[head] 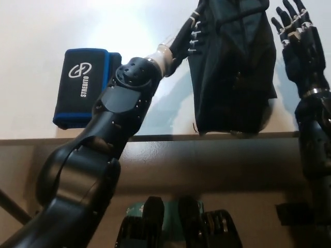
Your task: Use both hands to pick up the lunch bag on the right hand side and smoothly move it near the note book on the left hand side
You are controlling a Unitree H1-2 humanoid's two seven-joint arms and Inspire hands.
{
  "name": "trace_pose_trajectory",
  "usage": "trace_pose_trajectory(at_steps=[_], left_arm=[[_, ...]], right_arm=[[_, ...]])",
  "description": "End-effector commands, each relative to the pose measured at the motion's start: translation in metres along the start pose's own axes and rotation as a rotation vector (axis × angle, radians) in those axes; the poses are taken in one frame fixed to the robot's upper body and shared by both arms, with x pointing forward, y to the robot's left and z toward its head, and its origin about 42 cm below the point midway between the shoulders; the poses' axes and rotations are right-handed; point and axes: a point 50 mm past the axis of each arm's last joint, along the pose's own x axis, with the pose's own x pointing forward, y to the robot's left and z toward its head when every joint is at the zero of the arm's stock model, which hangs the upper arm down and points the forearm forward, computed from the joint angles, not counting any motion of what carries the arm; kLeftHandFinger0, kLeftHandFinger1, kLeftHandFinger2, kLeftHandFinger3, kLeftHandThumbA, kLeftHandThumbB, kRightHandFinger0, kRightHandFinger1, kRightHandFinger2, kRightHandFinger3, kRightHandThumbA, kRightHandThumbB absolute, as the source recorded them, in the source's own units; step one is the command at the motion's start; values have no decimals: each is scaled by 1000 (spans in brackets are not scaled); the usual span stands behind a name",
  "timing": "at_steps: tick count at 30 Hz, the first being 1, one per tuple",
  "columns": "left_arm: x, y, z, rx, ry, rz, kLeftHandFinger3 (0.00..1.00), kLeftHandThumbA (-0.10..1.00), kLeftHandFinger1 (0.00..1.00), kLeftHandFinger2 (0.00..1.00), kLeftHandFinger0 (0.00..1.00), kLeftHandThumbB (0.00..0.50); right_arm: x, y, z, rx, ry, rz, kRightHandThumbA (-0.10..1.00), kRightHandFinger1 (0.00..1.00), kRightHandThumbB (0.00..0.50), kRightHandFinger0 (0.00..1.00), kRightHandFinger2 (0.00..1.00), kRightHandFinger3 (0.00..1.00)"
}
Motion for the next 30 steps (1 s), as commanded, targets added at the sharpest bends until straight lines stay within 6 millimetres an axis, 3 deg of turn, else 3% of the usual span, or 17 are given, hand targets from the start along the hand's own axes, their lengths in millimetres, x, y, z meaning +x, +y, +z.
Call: trace_pose_trajectory(at_steps=[1,7,13,15,24,26,30], left_arm=[[10,-9,46,60,-128,1,1000,1000,1000,1000,1000,464],[9,-12,41,18,-153,3,1000,1000,1000,1000,1000,472],[5,4,34,34,-136,49,1000,1000,1000,1000,1000,492],[3,10,32,15,-121,67,1000,1000,1000,1000,1000,478],[1,19,35,-6,-155,67,1000,1000,1000,1000,1000,449],[0,24,41,1,-176,81,1000,1000,1000,1000,1000,440],[-2,31,49,6,-216,93,1000,1000,1000,1000,1000,435]], right_arm=[[36,45,17,88,-117,78,1000,1000,382,1000,1000,1000],[50,77,-6,158,-76,97,1000,1000,380,1000,1000,1000],[58,104,-33,208,-22,91,1000,1000,371,1000,1000,1000],[58,112,-40,229,-2,98,1000,1000,377,1000,1000,1000],[57,116,-52,255,17,64,1000,1000,378,1000,1000,1000],[58,118,-52,266,21,60,1000,1000,395,1000,1000,1000],[62,123,-51,278,24,67,1000,1000,377,1000,1000,1000]])
